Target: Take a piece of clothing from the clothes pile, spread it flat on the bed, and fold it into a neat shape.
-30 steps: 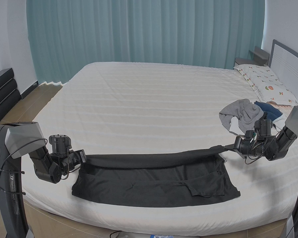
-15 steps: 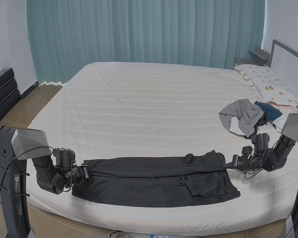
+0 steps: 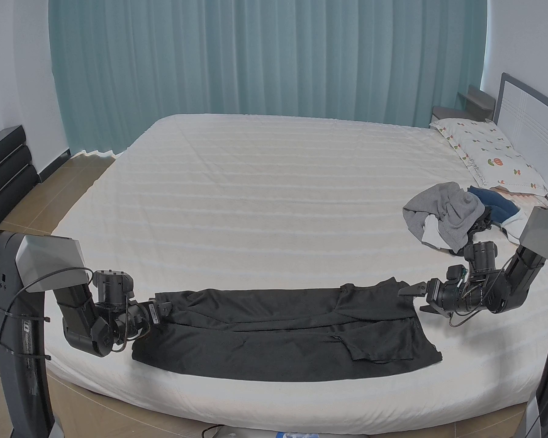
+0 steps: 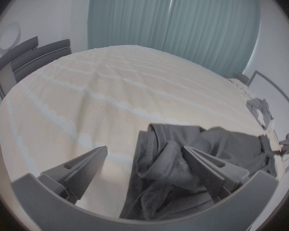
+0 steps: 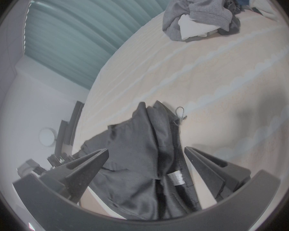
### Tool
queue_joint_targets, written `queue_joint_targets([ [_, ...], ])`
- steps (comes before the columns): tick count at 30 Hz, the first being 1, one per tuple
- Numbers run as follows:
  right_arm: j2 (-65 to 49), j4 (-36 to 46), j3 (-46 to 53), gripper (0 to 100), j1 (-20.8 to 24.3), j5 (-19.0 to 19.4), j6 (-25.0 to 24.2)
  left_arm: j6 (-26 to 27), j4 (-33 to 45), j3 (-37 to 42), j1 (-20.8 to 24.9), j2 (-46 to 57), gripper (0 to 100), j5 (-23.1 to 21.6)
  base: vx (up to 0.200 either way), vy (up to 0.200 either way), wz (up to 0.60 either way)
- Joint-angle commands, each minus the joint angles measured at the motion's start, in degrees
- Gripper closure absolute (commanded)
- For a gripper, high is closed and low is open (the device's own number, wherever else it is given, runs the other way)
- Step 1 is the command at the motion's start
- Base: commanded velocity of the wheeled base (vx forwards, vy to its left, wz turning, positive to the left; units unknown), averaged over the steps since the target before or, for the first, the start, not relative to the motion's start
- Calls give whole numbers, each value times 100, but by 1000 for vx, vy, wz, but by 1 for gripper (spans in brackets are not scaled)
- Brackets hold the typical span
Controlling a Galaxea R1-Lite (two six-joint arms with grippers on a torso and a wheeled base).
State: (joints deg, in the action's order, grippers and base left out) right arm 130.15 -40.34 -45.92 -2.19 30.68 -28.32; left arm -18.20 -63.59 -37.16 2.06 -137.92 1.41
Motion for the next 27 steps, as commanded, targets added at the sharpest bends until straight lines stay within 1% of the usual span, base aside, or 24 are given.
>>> queue_joint_targets([
  [1,-218,-9,-215,0,17,25,-473,-483,-22,59,-127,503,0,-18,0,0,0],
  [2,-200,-9,-251,0,8,25,-613,-597,-22,59,-144,582,0,-27,0,0,0],
  [5,-156,-9,-347,0,17,17,-939,-711,-5,77,-241,767,0,-36,0,0,0],
  [7,-147,-9,-356,0,8,25,-1150,-720,13,86,-285,829,0,-124,0,0,0],
  [8,-147,-9,-365,0,8,25,-1273,-738,13,121,-294,855,0,-247,0,0,0],
  [9,-139,-18,-365,0,8,25,-1299,-738,13,139,-294,855,0,-273,0,0,0],
  [10,-112,-18,-365,0,8,17,-1413,-782,22,218,-259,881,0,-423,0,0,0],
  [11,-104,-18,-365,0,8,17,-1422,-790,22,218,-259,881,0,-431,0,0,0],
  [12,-77,-18,-356,0,8,8,-1492,-940,22,262,-188,890,0,-511,0,0,0],
  [13,-51,-18,-347,0,17,-1,-1571,-1124,22,270,-21,881,0,-519,0,0,0],
  [14,-51,-18,-338,0,17,-1,-1580,-1142,22,270,-13,873,0,-519,0,0,0],
  [16,-16,-18,-286,0,17,8,-1694,-1335,39,253,154,837,0,-519,0,0,0],
  [17,-16,-18,-286,0,17,8,-1694,-1335,39,253,154,837,0,-519,0,0,0],
  [19,-7,-88,-268,0,17,8,-1800,-1370,39,218,356,706,0,-519,0,0,0],
  [23,20,-317,-154,0,26,-10,-1809,-1370,30,156,550,486,0,-511,0,0,0],
  [27,63,-624,13,0,52,-19,-1809,-1397,-40,24,629,433,0,-502,0,0,0],
])
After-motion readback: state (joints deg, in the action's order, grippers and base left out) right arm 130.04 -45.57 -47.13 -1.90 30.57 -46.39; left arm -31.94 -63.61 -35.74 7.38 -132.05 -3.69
